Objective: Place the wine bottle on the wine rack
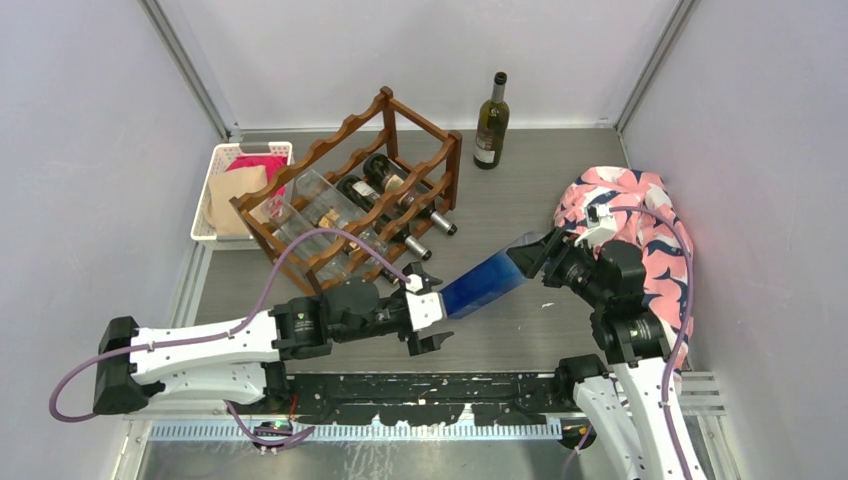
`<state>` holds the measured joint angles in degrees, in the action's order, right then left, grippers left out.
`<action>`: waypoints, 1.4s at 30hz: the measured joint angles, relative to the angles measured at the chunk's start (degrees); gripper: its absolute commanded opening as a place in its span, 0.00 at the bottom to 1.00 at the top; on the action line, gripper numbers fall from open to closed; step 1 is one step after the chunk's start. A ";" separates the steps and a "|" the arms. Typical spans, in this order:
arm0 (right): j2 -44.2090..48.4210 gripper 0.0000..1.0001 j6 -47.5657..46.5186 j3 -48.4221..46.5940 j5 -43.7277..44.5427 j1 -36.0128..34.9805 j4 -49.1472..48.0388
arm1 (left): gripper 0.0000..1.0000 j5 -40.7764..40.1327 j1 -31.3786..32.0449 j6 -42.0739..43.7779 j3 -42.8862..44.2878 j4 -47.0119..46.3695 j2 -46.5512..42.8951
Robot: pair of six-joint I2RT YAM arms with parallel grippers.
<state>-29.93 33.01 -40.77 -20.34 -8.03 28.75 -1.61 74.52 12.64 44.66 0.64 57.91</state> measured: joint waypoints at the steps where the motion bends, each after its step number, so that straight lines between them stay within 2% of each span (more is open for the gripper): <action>1: 0.81 0.01 0.00 0.09 -0.15 0.00 0.37 | 0.94 -0.09 0.17 0.11 -0.02 -0.33 0.00; 8: 7.32 0.01 3.34 5.05 -4.28 -0.11 -1.53 | 0.96 0.17 0.61 2.67 -3.19 -2.25 -0.35; 12: 5.62 0.01 4.74 7.10 -7.63 -0.15 -5.11 | 0.96 0.39 0.74 5.99 -6.73 -6.03 -0.48; 18: 1.55 0.01 5.73 8.90 -9.18 -0.15 -10.86 | 0.96 0.17 0.66 7.80 -8.17 -12.26 4.76; 27: -1.05 0.01 7.63 11.13 -10.95 -0.15 -16.81 | 0.96 0.28 -3.58 9.27 -9.25 -18.73 8.13; 42: -1.31 0.01 8.96 11.08 -14.32 -0.15 -19.39 | 0.96 2.56 -6.73 7.30 -10.86 -21.31 8.13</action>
<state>-31.24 41.98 -29.69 -34.65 -8.19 9.37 0.95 67.79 19.94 33.80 -20.67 66.04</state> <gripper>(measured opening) 0.680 0.961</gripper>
